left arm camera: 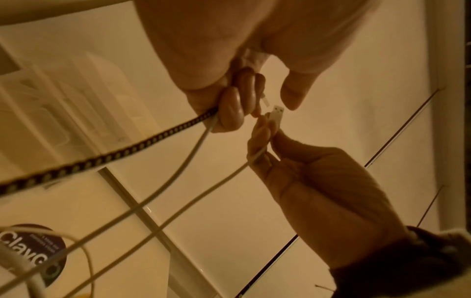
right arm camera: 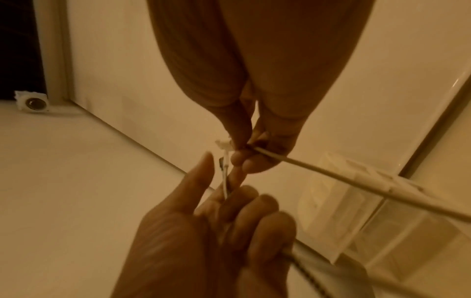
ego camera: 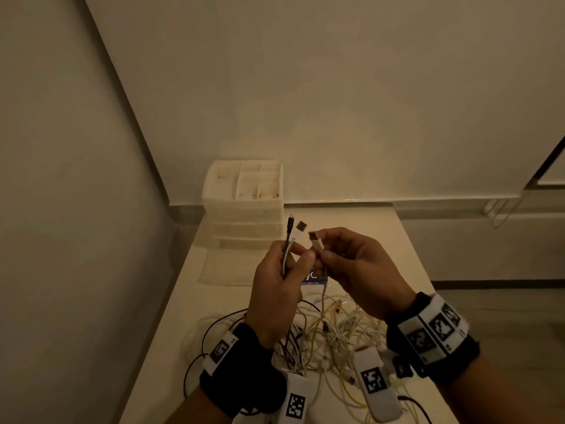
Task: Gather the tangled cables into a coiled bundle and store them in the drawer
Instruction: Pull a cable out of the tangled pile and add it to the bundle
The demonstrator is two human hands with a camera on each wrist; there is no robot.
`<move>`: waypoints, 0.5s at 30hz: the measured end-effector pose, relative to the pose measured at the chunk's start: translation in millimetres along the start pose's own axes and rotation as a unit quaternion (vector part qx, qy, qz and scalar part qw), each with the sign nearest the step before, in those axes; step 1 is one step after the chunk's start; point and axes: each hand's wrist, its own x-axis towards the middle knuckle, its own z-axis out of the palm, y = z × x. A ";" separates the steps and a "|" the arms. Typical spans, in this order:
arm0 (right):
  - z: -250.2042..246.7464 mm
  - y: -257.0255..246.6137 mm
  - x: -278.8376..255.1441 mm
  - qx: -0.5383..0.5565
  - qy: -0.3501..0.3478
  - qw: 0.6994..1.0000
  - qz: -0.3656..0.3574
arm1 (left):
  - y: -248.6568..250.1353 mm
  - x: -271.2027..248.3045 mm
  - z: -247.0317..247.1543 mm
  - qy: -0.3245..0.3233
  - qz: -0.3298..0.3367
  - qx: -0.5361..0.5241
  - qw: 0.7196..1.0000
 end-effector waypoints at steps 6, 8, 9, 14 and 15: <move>9.0 13.3 -5.7 0.040 0.130 0.990 -0.046 | -2.0 -2.2 22.1 -0.017 0.023 0.033 0.999; 10.4 14.5 -7.8 0.041 0.159 0.985 -0.057 | -2.9 -2.8 27.3 -0.017 0.021 0.043 0.999; 11.0 14.0 -8.9 0.027 0.167 0.983 -0.066 | -2.4 -2.6 29.0 -0.011 0.017 0.041 0.999; 6.7 15.2 -13.3 -0.088 0.164 0.978 -0.091 | -0.4 -1.3 30.8 0.007 -0.026 0.009 1.000; 4.7 16.4 -13.3 -0.108 0.156 0.978 -0.084 | 0.0 -1.3 31.3 0.005 -0.036 0.010 0.999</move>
